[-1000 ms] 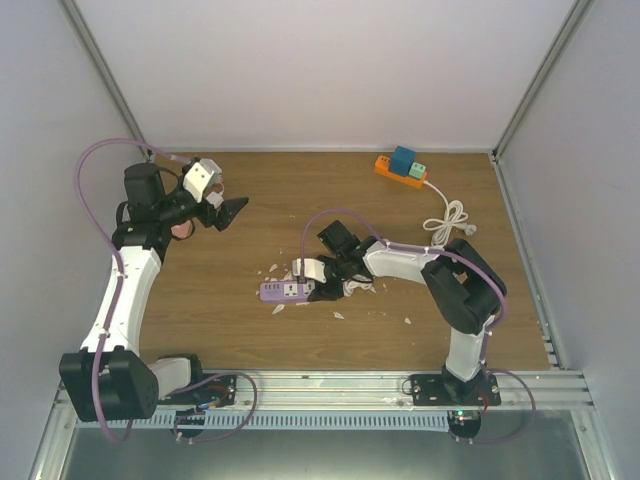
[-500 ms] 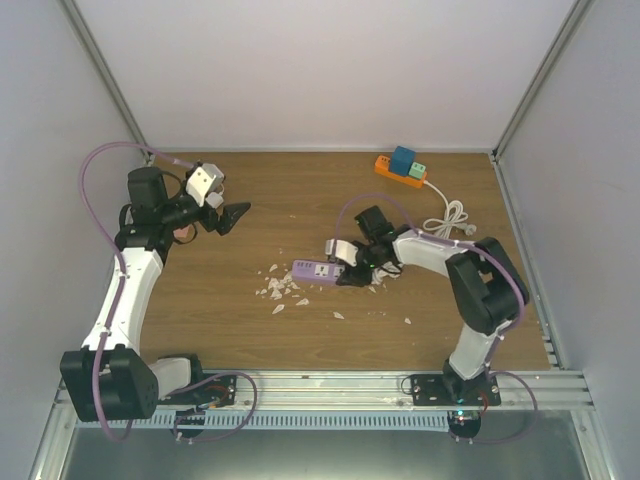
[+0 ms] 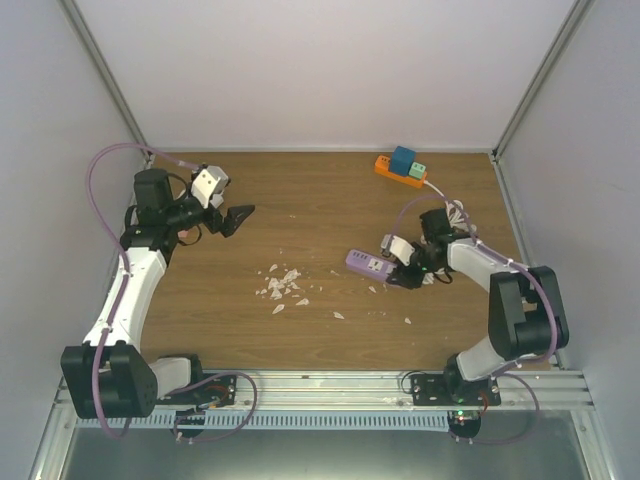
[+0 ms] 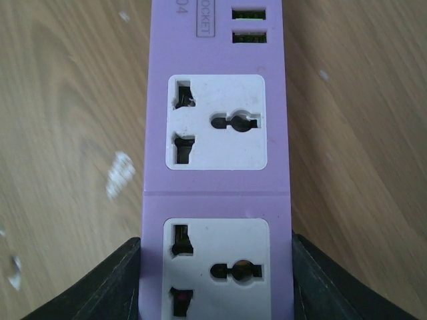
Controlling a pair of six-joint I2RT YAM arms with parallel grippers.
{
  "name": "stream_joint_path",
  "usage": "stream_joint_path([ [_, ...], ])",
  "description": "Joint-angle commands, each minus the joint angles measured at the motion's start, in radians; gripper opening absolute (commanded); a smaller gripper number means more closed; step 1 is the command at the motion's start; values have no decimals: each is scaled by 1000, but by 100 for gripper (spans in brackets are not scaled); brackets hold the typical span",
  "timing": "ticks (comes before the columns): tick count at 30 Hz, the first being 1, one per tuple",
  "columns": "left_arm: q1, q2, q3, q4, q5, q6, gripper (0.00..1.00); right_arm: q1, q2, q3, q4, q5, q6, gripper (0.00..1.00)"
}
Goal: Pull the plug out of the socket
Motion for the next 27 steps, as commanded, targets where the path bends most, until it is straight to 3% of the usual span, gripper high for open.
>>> stream_joint_path([
  [1, -15, 3, -13, 64, 14, -11, 99, -124, -42, -18, -54, -1, -83, 35],
  [15, -24, 17, -5, 83, 3, -16, 99, -555, -177, -107, -231, -20, -299, 33],
  [22, -28, 32, -8, 96, 2, -16, 99, -692, -315, -185, -342, 35, -445, 32],
  [27, -30, 43, -12, 112, 9, -20, 99, -761, -277, -149, -304, 2, -456, 33],
])
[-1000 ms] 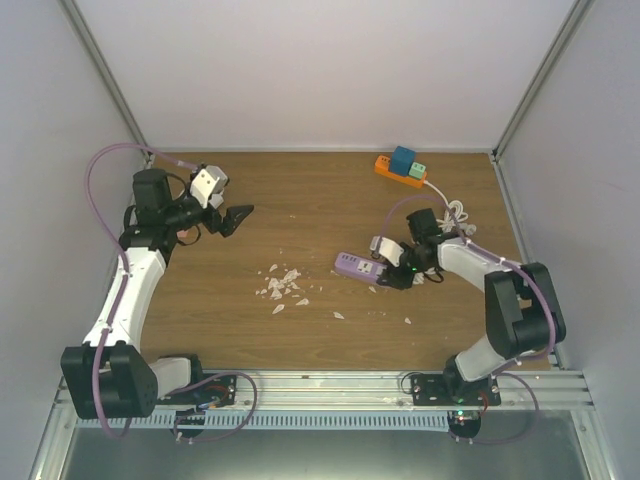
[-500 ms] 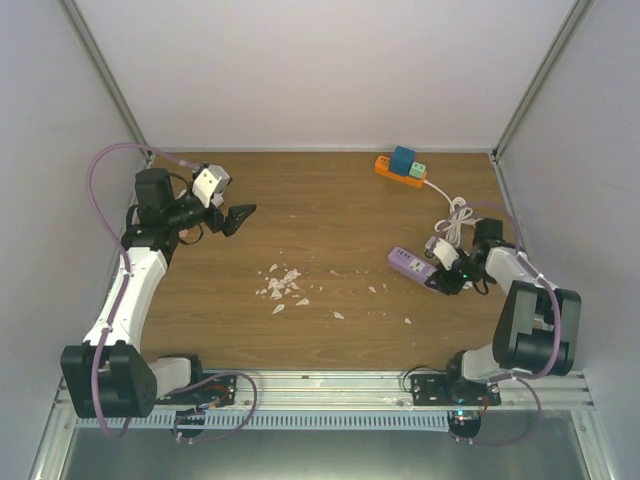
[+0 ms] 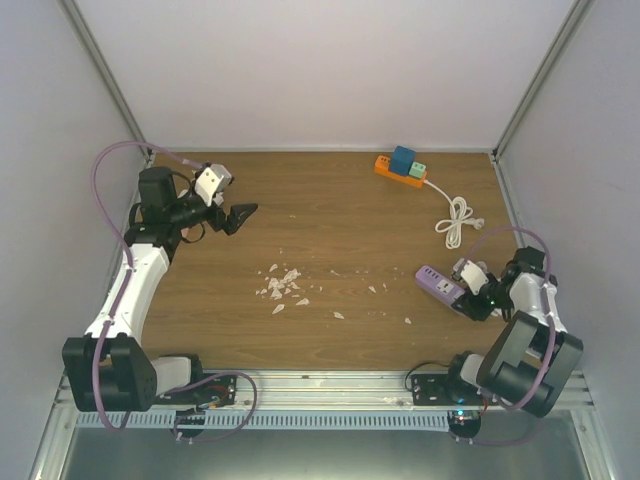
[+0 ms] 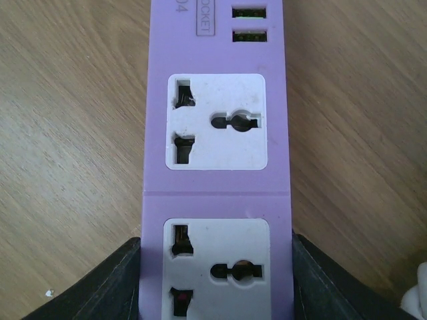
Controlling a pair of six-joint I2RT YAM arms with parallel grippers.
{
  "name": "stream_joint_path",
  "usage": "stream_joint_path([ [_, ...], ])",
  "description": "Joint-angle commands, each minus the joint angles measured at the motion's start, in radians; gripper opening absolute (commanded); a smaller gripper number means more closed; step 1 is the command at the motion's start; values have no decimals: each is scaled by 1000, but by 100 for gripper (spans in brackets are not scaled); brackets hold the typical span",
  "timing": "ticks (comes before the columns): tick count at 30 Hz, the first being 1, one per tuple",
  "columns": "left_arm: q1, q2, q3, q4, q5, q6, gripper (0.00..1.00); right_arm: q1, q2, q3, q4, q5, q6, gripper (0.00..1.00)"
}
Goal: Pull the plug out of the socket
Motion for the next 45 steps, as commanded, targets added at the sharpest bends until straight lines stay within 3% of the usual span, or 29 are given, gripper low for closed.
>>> stream_joint_path([
  [1, -10, 18, -13, 74, 13, -10, 99, -34, 64, 58, 15, -37, -32, 33],
  [9, -18, 10, -17, 61, -3, 1, 99, -16, 358, 324, -6, -181, -58, 35],
  [19, -19, 34, 6, 63, -1, -8, 99, 21, 426, 345, 50, -159, -125, 42],
  [25, -19, 43, 14, 65, -7, -1, 99, 78, 371, 278, 75, -155, -122, 55],
  [28, -19, 45, 11, 60, -2, 2, 99, 104, 355, 275, 74, -160, -102, 66],
  [31, -18, 36, 4, 51, -3, 11, 99, 110, 348, 327, 9, -191, -96, 75],
  [36, -19, 10, 0, 44, -2, 13, 99, 112, 348, 476, -142, -304, -114, 80],
  [41, -20, 4, -3, 48, 5, 3, 99, 118, 422, 642, -77, -369, 52, 79],
  [45, -20, -1, -17, 48, 0, 5, 99, 126, 532, 730, 87, -205, 196, 78],
])
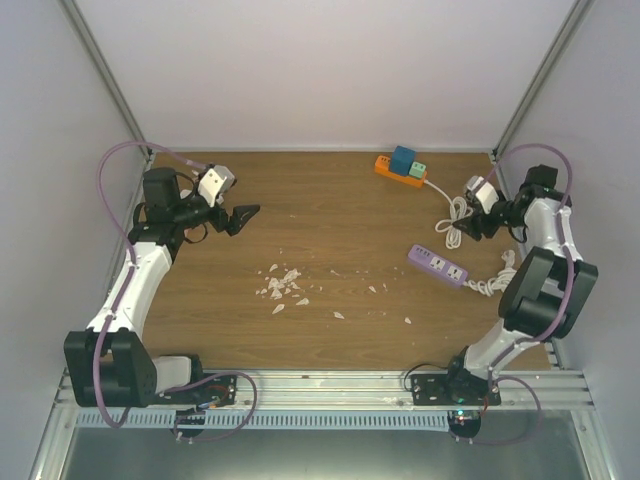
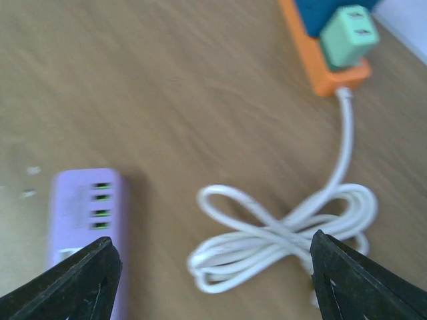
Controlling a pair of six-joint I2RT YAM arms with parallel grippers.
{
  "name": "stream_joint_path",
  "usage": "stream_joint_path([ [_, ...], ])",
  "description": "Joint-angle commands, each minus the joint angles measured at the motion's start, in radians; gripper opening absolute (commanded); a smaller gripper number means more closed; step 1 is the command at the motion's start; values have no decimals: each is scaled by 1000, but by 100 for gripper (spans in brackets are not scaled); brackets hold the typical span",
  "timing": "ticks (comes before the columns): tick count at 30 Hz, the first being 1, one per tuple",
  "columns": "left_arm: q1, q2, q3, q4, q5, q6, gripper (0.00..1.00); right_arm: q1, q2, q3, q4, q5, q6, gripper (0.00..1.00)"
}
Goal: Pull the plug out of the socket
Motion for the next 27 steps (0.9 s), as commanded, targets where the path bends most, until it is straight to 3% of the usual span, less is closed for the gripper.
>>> stream_joint_path([
  [1, -8, -31, -7, 29, 4, 8, 99, 9, 143, 89, 132, 150, 165, 78],
  [5, -8, -49, -21, 37, -8, 12, 99, 9, 239, 149, 109, 220, 186, 77],
  [17, -8, -36, -30, 54, -4, 0, 99, 58, 403, 130, 116, 216, 230, 82],
  [27, -8, -36, -33, 56, -11, 4, 99, 147, 429, 105, 183, 201, 290, 67],
])
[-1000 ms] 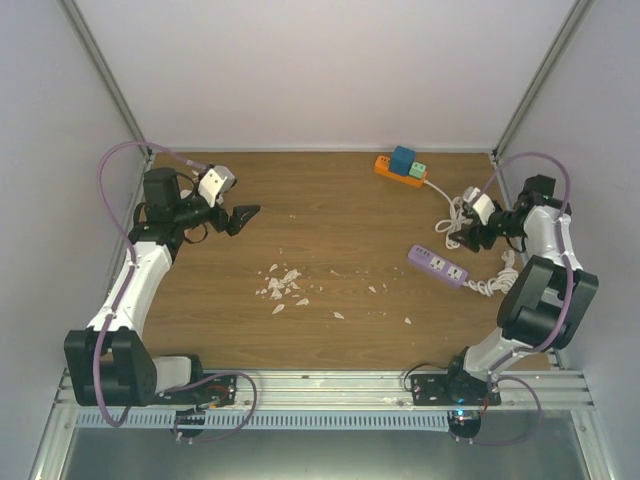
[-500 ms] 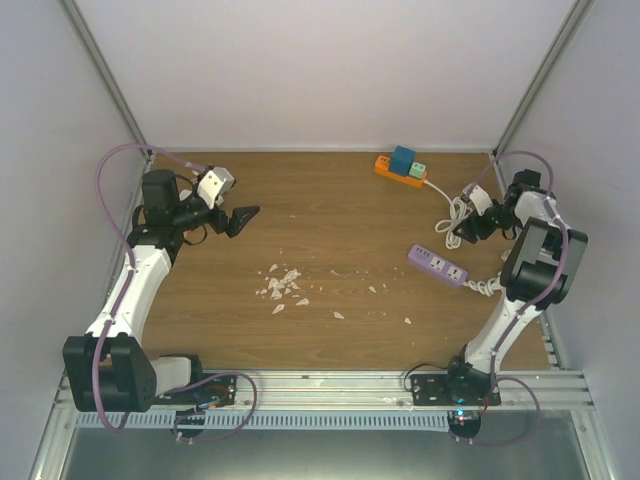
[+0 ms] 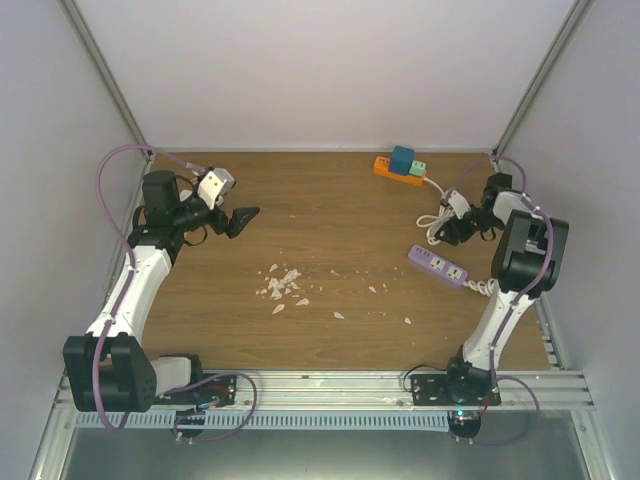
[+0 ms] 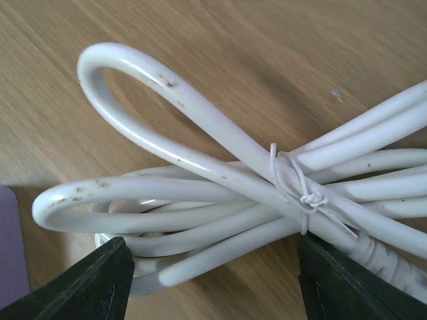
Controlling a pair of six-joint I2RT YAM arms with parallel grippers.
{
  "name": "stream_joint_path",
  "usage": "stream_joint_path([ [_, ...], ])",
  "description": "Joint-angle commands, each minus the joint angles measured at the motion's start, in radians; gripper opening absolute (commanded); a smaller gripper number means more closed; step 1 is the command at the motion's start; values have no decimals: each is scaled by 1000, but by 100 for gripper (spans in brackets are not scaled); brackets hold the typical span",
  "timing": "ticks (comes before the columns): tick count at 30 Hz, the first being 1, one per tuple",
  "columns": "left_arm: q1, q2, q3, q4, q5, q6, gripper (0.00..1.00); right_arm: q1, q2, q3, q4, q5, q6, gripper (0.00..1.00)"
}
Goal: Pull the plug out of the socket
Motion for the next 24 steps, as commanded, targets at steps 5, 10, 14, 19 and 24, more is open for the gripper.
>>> stream_joint_path([
  [5, -8, -16, -19, 53, -10, 11, 99, 97, 52, -22, 51, -19, 67, 56],
  [10, -7, -16, -25, 58, -9, 8, 99, 169, 63, -15, 86, -18, 108, 53],
  [14, -7, -21, -27, 58, -14, 9, 99, 241, 72, -10, 108, -7, 134, 51],
  [19, -10, -26, -32, 60, -16, 11, 99, 363, 77, 9, 113, -8, 163, 49],
  [24, -9, -29, -38, 62, -22, 14, 99, 496, 57, -12, 101, -27, 187, 47],
])
